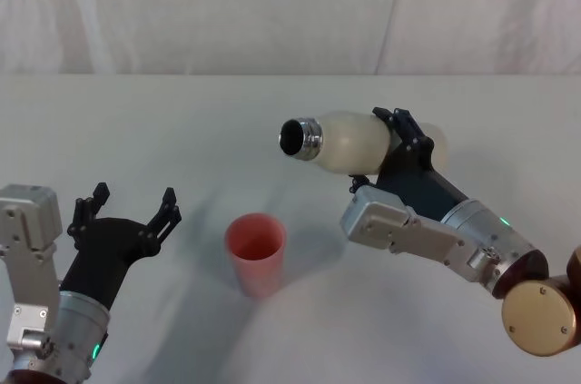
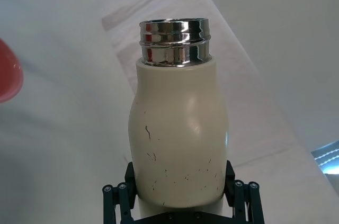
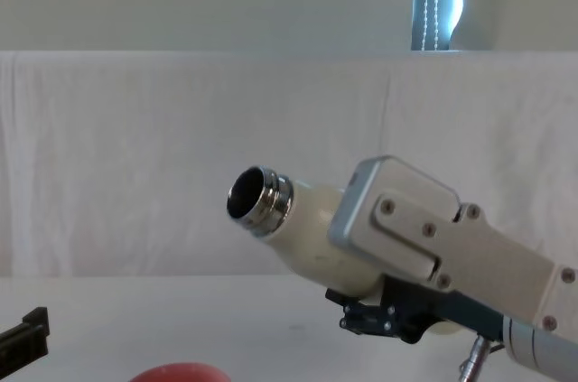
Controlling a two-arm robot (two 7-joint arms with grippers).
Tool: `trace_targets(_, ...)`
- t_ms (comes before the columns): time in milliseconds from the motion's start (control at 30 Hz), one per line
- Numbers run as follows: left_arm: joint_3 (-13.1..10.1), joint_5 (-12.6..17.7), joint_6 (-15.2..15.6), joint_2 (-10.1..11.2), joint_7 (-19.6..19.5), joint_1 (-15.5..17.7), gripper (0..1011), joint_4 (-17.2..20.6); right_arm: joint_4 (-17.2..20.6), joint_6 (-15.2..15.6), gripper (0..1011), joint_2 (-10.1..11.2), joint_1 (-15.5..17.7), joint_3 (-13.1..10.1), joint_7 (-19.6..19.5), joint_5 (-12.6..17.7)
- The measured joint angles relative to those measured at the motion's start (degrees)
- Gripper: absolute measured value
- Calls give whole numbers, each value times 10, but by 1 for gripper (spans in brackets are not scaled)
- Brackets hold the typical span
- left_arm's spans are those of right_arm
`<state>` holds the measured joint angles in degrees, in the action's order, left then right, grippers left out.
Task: Grasp the thermos with one hand and pour water into the cup lid.
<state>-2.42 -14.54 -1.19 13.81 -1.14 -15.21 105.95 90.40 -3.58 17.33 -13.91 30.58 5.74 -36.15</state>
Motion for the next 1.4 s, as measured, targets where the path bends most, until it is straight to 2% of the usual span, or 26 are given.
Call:
trace_targets(633,0,0,0,0,0,0,1001,0,-2,4,956,17,-7,29,-24,-96)
trace_targets(933,0,0,0,0,0,0,1001,0,-4,8,956,22,-14,40,-21,-116)
trace_targets(1400,0,0,0,0,0,0,1001,0,7,13,956,40,-29,57,5,-137)
